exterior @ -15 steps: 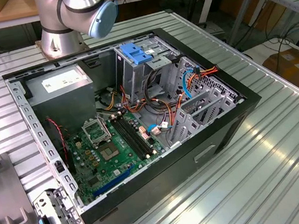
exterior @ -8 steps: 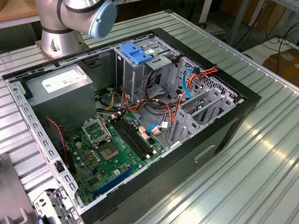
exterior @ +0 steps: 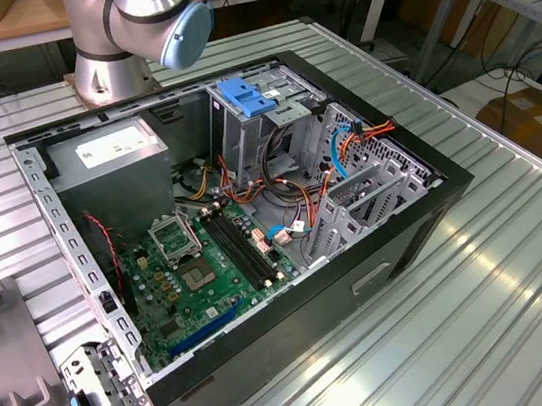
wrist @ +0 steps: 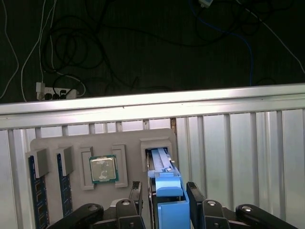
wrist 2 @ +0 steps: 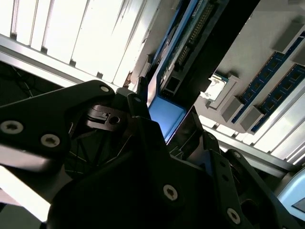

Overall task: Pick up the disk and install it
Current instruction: 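Pick up the disk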

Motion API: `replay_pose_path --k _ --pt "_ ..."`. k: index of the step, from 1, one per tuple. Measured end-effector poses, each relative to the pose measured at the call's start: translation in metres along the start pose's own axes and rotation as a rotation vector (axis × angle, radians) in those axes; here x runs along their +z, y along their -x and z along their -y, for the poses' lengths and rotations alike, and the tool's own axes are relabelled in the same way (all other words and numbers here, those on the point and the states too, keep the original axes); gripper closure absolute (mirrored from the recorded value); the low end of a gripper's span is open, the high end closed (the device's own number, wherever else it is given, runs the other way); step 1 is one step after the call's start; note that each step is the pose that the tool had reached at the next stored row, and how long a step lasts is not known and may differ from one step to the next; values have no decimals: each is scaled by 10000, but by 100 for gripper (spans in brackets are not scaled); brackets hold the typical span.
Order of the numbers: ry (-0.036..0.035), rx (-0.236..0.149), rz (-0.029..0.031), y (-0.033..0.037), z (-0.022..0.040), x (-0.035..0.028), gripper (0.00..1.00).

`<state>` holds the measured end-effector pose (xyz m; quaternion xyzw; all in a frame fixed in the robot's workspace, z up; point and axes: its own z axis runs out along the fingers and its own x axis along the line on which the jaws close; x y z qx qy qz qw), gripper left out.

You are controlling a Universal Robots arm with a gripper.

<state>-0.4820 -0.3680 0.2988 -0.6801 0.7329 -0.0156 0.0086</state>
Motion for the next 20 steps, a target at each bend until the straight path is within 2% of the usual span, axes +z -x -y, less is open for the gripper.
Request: replay_pose_path --k 6,8,9,11,20 --pt "0 0 0 -11 1 1 50" --pt "29 23 -3 -11 1 1 50" --pt "68 50 -7 -11 2 3 50" --pt "84 87 -10 -11 2 9 50" --pt "84 96 -10 -14 2 22 50"
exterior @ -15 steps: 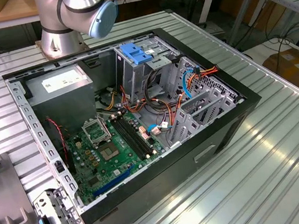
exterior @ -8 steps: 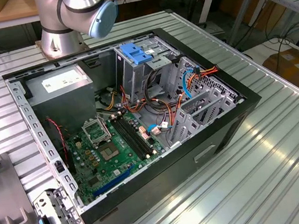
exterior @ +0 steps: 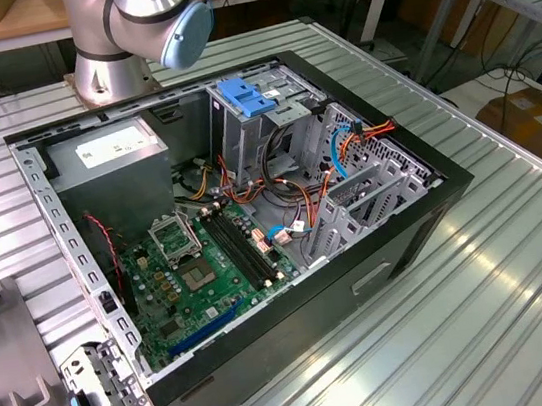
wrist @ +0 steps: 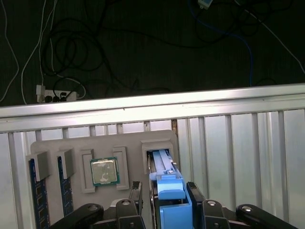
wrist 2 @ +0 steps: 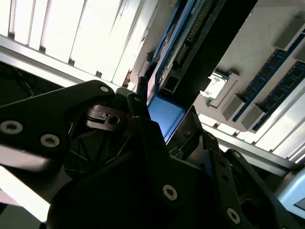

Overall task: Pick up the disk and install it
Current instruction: 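Pick up the disk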

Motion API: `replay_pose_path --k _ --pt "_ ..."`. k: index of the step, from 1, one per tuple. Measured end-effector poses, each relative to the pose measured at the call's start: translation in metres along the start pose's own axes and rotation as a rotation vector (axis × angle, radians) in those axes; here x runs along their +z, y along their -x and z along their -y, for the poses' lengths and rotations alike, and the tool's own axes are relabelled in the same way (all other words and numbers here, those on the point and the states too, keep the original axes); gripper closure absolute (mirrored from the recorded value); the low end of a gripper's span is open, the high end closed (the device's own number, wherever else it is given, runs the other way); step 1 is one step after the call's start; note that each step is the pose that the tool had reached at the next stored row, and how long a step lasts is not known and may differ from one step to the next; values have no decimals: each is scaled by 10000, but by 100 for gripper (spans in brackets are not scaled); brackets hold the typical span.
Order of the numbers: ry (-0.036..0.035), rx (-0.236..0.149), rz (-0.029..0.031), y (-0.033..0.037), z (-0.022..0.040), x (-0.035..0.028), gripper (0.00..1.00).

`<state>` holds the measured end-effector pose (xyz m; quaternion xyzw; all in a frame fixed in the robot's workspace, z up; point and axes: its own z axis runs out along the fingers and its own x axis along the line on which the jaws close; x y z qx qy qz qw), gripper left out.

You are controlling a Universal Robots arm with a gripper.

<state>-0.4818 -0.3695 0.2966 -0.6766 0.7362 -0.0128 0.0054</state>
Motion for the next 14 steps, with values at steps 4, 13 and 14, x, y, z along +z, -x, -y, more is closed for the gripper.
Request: replay_pose_path --k 4,13,14 --pt "0 0 0 0 0 0 50" --pt "0 0 0 0 0 3 59" --pt "0 0 0 0 0 4 59"
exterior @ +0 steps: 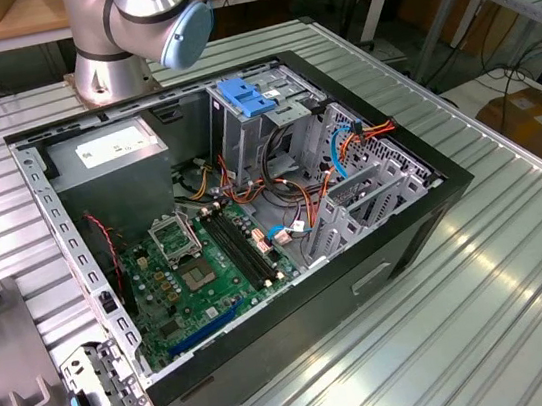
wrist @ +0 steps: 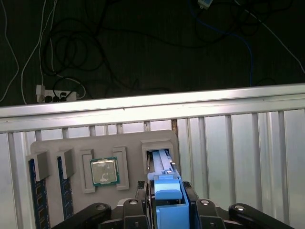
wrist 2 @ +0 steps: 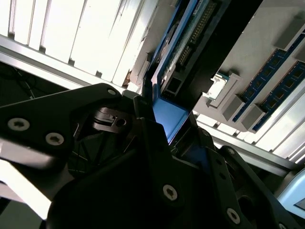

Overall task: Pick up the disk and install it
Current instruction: 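Pick up the disk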

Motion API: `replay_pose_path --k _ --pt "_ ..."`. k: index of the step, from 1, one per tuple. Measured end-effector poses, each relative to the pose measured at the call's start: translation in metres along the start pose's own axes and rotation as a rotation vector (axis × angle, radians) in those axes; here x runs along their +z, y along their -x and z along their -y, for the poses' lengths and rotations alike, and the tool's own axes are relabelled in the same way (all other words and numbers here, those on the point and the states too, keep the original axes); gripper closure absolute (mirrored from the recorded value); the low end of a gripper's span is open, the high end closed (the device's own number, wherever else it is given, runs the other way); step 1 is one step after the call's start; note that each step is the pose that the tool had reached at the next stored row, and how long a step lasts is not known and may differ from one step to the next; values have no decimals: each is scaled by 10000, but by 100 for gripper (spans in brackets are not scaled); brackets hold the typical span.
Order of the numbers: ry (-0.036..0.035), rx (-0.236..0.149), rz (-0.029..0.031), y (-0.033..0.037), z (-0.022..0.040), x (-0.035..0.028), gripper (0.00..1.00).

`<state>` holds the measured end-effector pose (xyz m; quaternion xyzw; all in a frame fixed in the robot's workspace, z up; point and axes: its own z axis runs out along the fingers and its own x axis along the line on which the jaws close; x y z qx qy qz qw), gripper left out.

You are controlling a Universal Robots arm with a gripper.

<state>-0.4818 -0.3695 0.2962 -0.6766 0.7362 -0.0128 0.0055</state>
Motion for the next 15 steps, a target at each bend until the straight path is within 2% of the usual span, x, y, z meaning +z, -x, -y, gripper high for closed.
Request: replay_pose_path --k 15 --pt "0 0 0 0 0 3 63"
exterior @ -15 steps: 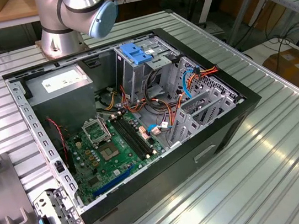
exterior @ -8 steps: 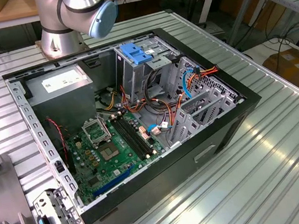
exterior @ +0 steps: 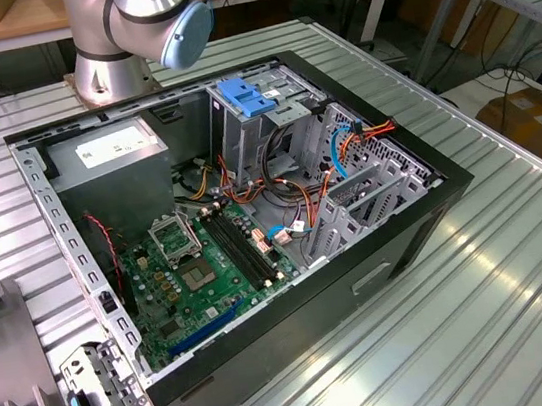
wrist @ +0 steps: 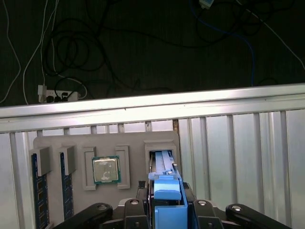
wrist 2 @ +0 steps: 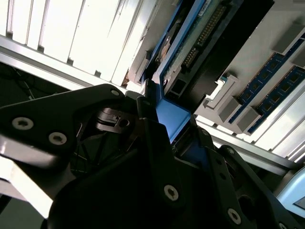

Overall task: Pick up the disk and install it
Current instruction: 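Pick up the disk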

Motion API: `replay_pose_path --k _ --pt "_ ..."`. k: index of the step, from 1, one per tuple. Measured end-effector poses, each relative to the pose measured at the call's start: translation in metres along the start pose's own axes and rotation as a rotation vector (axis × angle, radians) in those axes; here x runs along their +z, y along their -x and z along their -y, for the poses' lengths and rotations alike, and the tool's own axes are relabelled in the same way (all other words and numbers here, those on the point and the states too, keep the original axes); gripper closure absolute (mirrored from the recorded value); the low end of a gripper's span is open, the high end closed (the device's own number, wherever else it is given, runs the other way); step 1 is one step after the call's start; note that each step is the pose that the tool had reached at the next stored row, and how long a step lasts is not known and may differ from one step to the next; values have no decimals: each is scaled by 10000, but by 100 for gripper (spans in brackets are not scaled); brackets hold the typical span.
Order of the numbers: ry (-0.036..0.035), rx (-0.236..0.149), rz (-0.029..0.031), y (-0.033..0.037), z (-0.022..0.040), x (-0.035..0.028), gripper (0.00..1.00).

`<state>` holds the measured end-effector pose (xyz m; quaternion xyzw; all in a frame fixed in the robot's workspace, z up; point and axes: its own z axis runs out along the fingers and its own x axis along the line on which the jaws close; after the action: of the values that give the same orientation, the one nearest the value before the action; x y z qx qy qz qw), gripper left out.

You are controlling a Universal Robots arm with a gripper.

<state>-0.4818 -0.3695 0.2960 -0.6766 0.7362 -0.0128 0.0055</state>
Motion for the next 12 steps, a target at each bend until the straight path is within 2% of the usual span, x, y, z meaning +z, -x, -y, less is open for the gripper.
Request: replay_pose_path --k 12 --pt "-2 -138 4 0 0 1 63"
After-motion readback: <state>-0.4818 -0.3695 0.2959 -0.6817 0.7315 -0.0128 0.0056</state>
